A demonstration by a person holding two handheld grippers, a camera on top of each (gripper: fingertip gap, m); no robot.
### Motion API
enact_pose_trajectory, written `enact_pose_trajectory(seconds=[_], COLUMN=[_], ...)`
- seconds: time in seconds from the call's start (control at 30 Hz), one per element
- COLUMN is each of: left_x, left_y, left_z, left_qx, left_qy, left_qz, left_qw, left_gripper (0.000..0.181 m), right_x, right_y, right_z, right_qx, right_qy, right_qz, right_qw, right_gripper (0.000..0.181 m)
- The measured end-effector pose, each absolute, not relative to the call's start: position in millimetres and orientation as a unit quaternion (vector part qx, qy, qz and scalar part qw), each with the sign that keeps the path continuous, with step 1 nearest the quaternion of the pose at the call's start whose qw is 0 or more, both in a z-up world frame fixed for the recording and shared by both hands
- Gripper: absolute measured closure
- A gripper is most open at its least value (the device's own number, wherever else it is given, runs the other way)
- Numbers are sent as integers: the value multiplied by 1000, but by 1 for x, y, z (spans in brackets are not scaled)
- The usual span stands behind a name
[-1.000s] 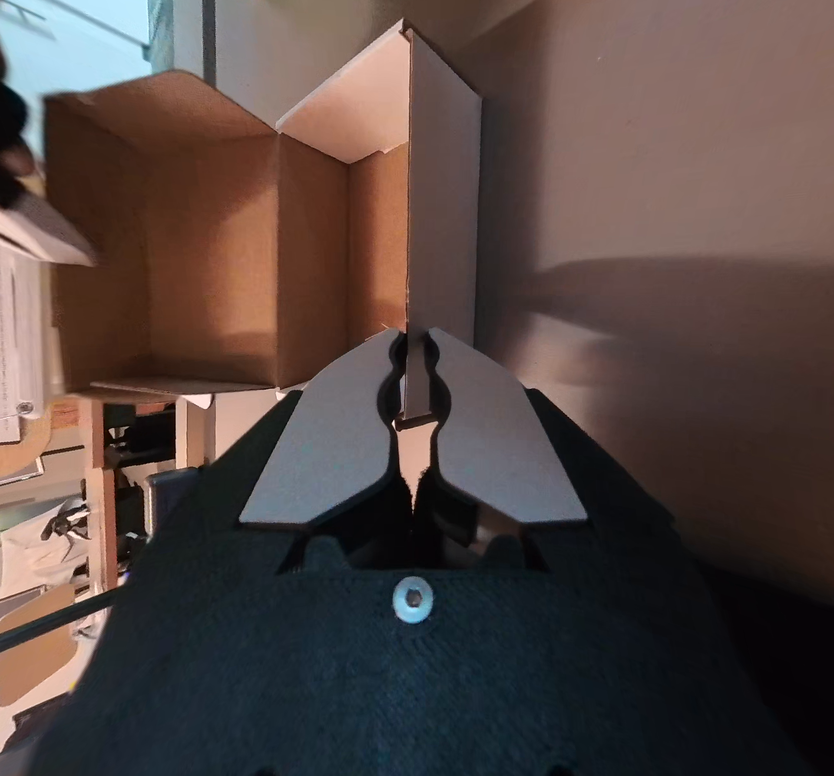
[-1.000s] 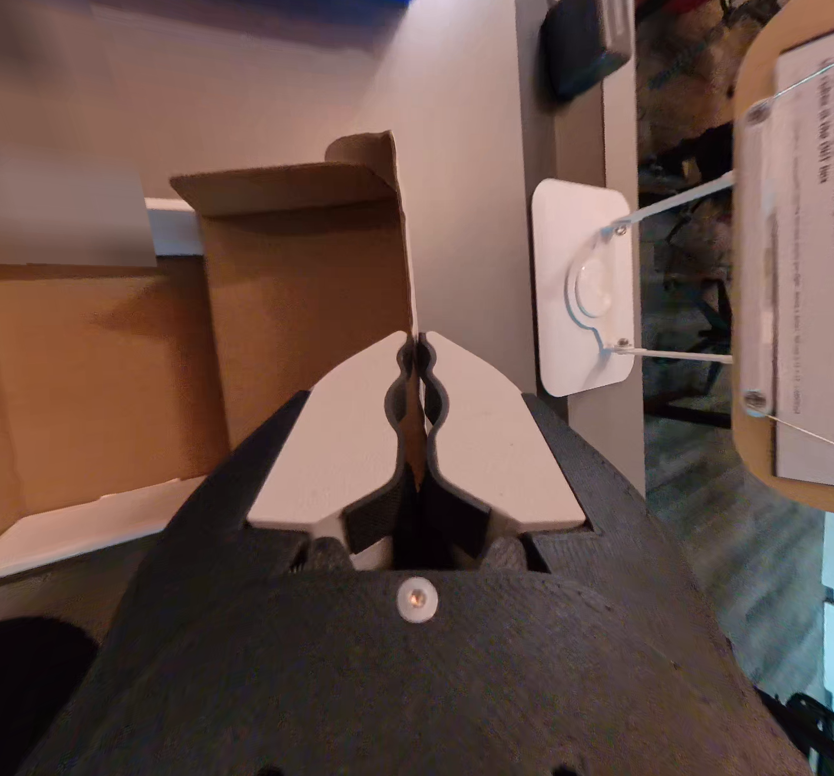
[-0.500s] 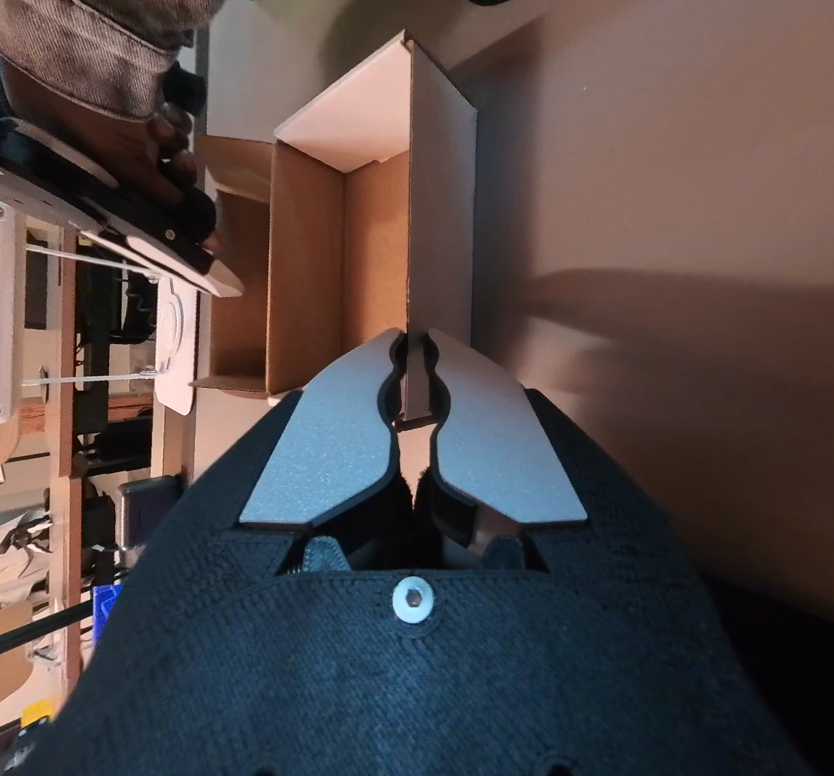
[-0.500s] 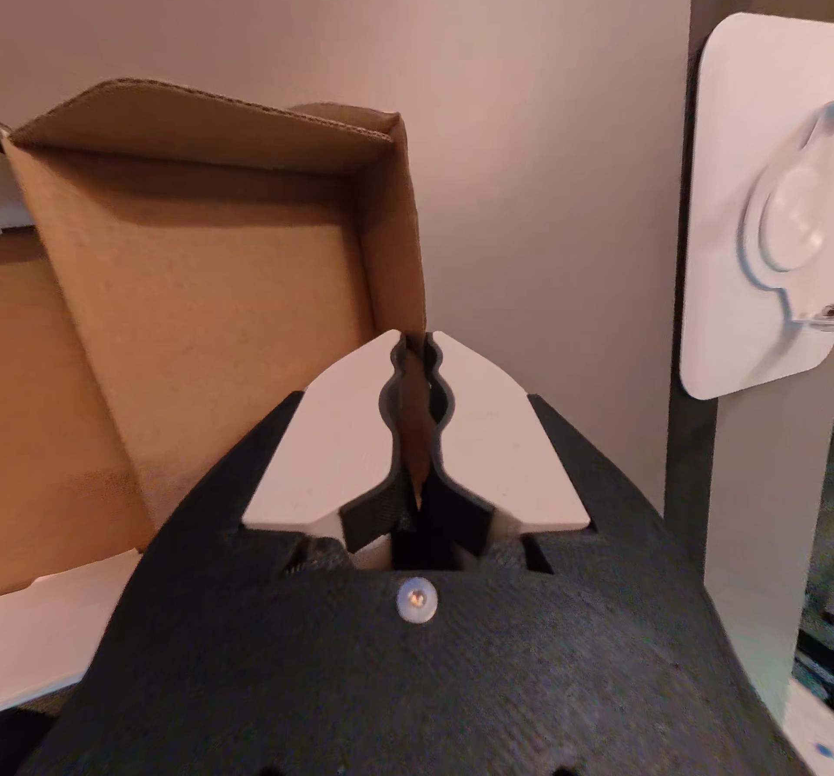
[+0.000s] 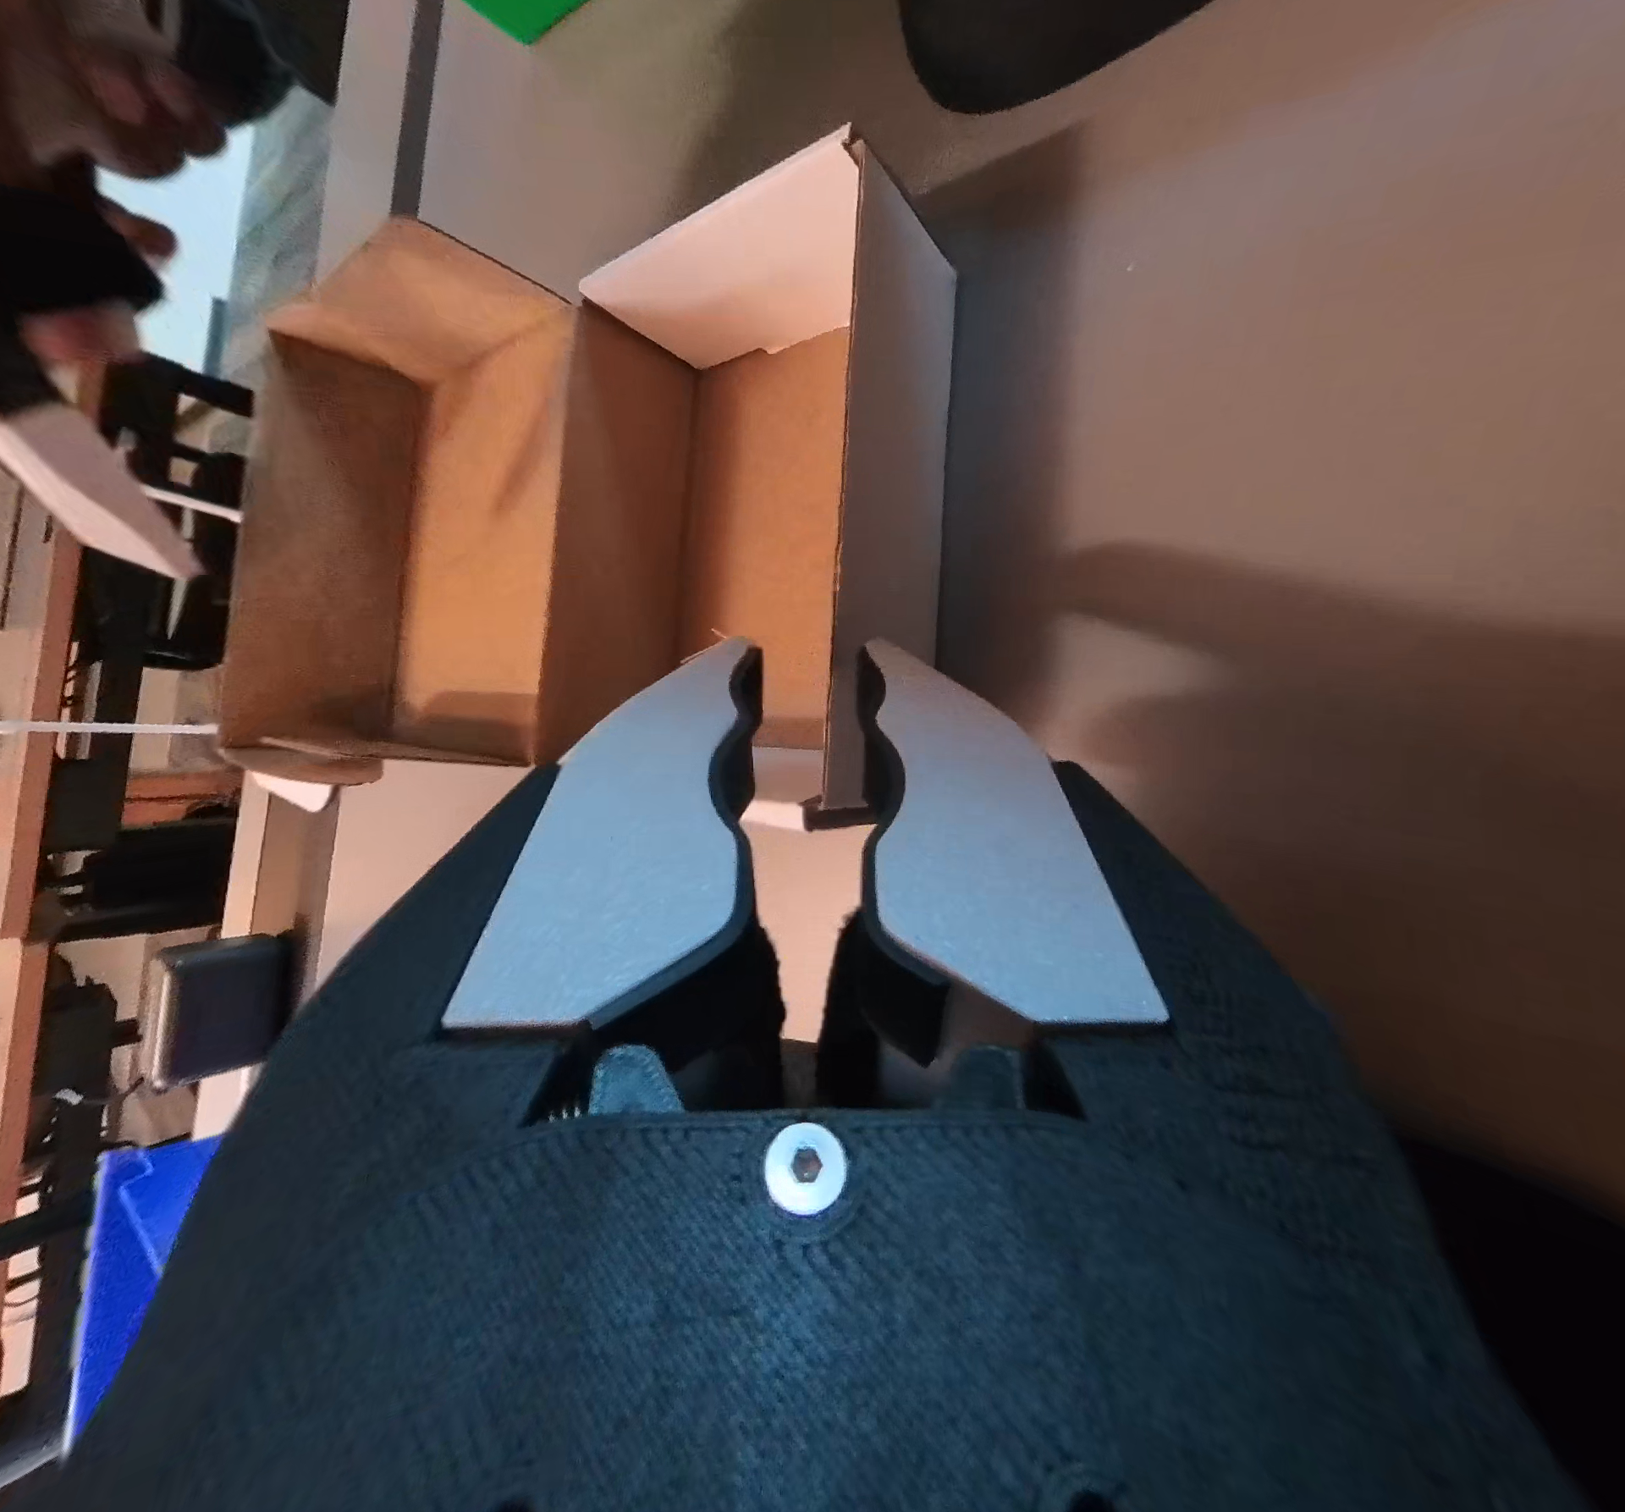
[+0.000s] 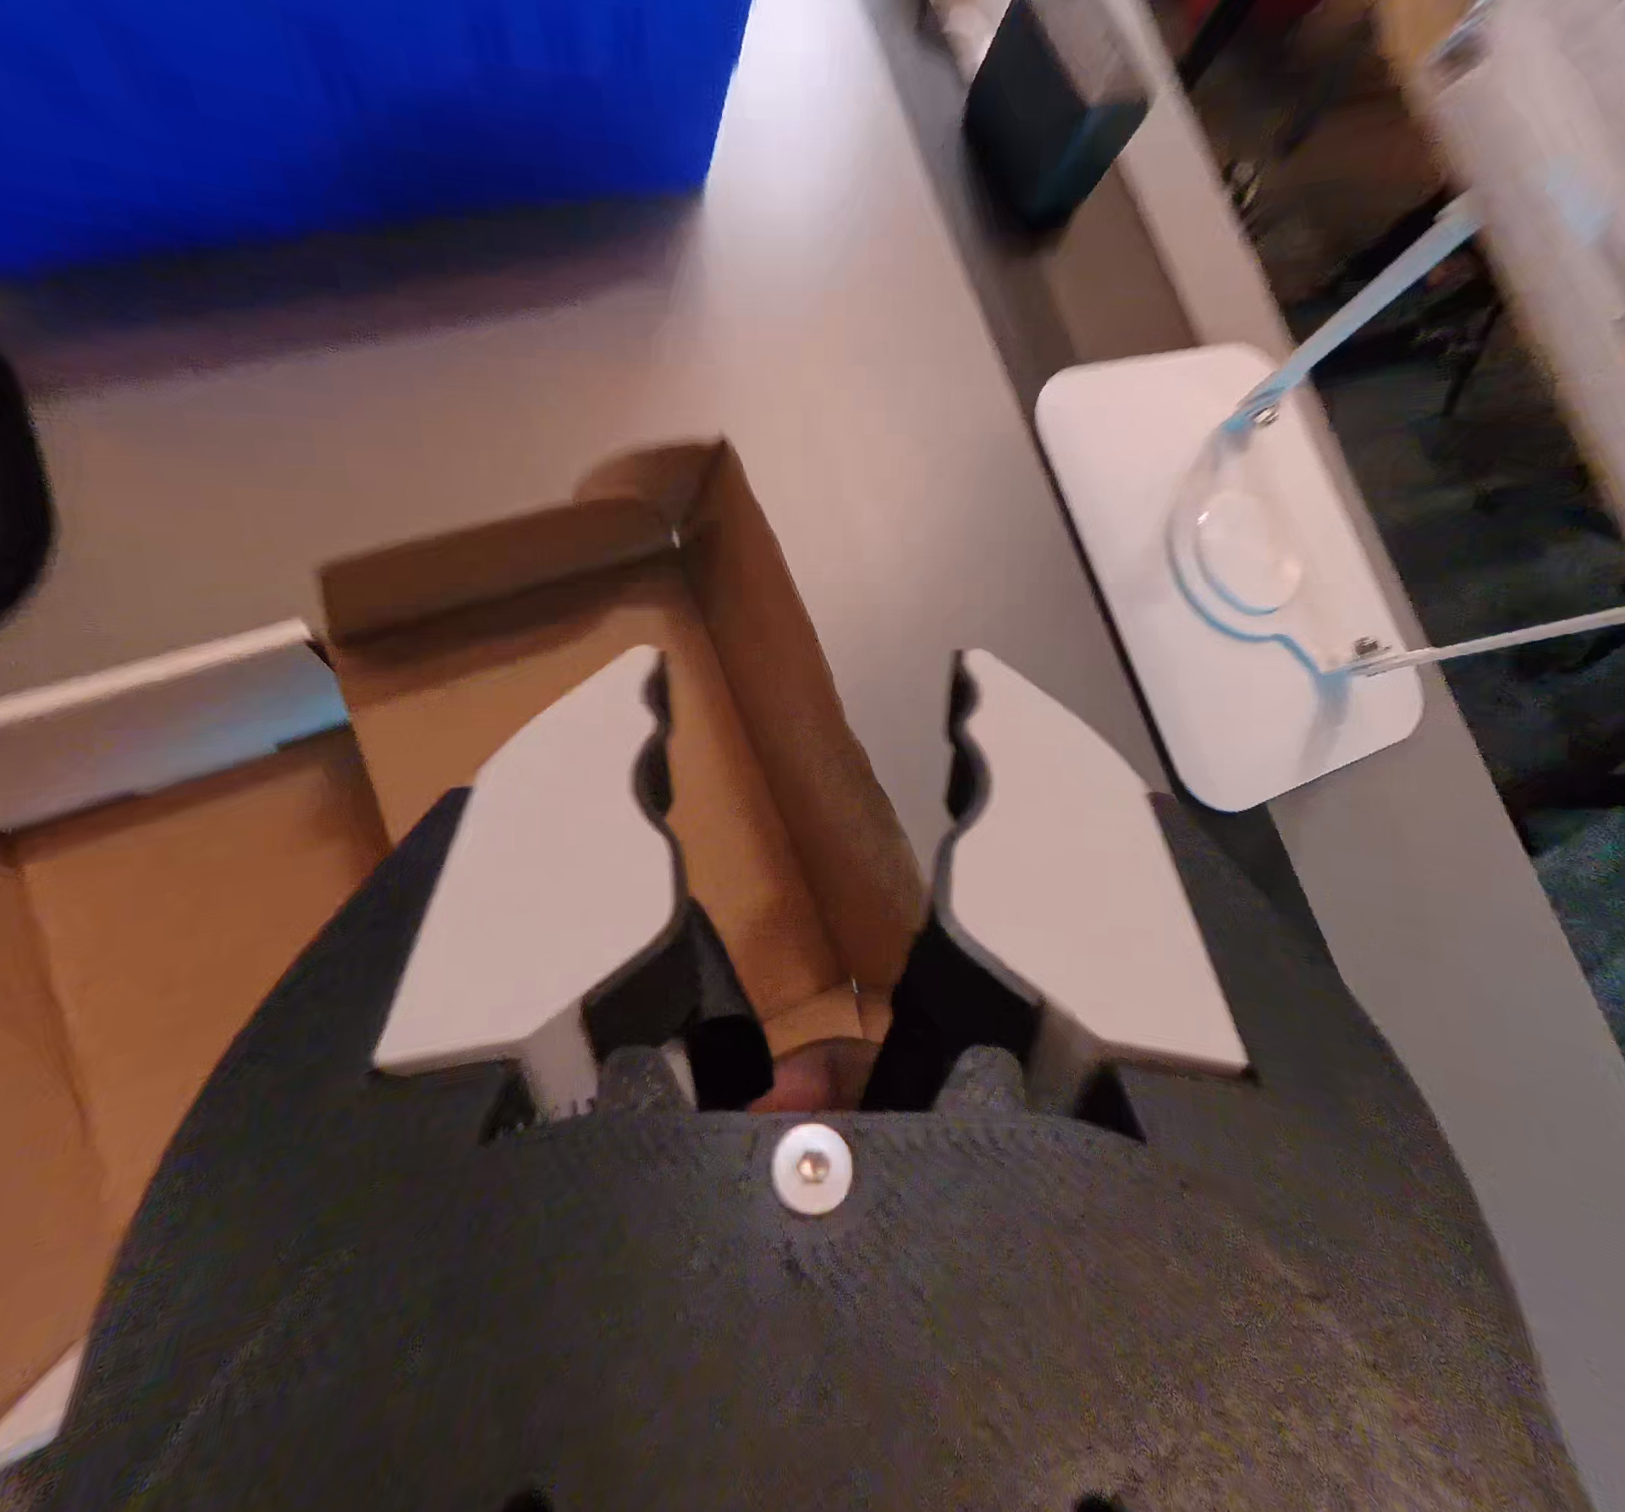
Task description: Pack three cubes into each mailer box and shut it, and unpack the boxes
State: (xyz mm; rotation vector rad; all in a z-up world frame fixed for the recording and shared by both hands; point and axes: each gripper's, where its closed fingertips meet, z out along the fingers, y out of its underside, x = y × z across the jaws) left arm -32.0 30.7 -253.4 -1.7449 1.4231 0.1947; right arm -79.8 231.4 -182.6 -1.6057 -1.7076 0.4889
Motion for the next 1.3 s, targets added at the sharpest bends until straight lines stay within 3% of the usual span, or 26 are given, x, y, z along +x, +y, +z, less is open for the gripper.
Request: enact_pose_trajectory(seconds=[0.03, 0.07, 0.2, 0.33, 0.47, 0.6, 0.73, 0.87, 1.0, 1.17, 1.23, 1.3], left_x=[-32, -33, -37, -45, -65, -133, -248, -345, -382, -390, -392, -391], left_y=[30, 30, 31, 23, 3, -9, -6, -1, 11, 21, 19, 21], left_z=[-253, -253, -243, -223, -195, -156, -152, -192, -242, -274, -281, -276], left_qx=[-699, -699, -706, -717, -716, -718, -799, -927, -971, -982, -985, -981], left_qy=[568, 565, 530, 451, 372, 305, 264, 129, 59, 24, 26, 38], left_qz=[73, 69, 56, -21, -112, -70, 93, 103, 75, 45, 50, 54], left_qw=[429, 432, 467, 531, 580, 621, 532, 337, 217, 179, 162, 182], left_gripper=[161, 159, 139, 129, 124, 121, 114, 104, 103, 110, 128, 130], right_x=[-77, -74, -51, -11, 37, 78, 102, 97, 98, 100, 99, 98], right_y=[229, 226, 191, 125, 83, 70, 64, 72, 72, 77, 76, 76], right_z=[-169, -157, -117, -112, -149, -186, -160, -169, -168, -167, -168, -168], right_qx=[-624, -625, -600, -558, -532, -520, -475, -504, -497, -505, -505, -505], right_qy=[-648, -633, -579, -535, -505, -466, -407, -393, -398, -381, -386, -388], right_qz=[209, 224, 306, 409, 461, 479, 505, 510, 501, 505, 502, 499], right_qw=[383, 399, 459, 485, 499, 532, 594, 575, 586, 587, 587, 588], right_gripper=[111, 96, 72, 64, 57, 58, 65, 63, 64, 65, 65, 65])
